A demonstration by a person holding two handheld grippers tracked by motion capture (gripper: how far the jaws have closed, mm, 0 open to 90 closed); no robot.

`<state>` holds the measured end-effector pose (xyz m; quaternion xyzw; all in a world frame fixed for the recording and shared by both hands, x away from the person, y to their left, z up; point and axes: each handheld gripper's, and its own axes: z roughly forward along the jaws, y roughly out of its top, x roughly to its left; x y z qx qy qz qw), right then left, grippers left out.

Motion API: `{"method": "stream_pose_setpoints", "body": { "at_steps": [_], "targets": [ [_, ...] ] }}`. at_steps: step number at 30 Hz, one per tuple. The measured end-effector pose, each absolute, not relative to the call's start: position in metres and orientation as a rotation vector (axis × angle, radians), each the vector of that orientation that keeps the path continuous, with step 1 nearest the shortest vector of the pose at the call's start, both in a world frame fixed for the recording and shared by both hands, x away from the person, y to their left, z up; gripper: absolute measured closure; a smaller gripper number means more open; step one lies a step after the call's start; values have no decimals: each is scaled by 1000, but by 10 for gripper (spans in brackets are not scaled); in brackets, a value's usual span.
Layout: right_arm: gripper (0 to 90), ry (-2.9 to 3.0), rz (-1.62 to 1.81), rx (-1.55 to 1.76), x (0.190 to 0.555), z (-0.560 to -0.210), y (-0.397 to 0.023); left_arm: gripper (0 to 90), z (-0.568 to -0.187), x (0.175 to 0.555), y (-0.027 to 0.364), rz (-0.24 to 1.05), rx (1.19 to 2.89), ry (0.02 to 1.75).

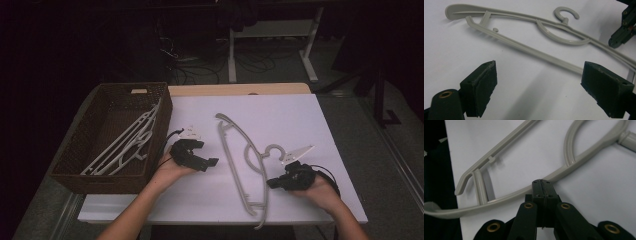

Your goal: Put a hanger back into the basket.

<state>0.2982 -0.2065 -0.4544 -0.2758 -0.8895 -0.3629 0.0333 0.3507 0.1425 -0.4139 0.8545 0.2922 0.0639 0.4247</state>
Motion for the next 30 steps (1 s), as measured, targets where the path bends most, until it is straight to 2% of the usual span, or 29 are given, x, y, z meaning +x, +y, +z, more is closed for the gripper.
{"method": "stream_pose_setpoints", "body": {
  "at_steps": [23, 26, 30],
  "targets": [
    [890, -2788, -1160, -479, 312, -454, -69, 134, -408, 354, 151, 179, 2110, 776],
    [890, -2801, -1170, -454, 313, -451, -64, 135, -408, 354, 152, 183, 2108, 790],
    [889, -2804, -1218, -534, 322, -442, -82, 140, -409, 358, 153, 206, 2102, 823]
  ]
}}
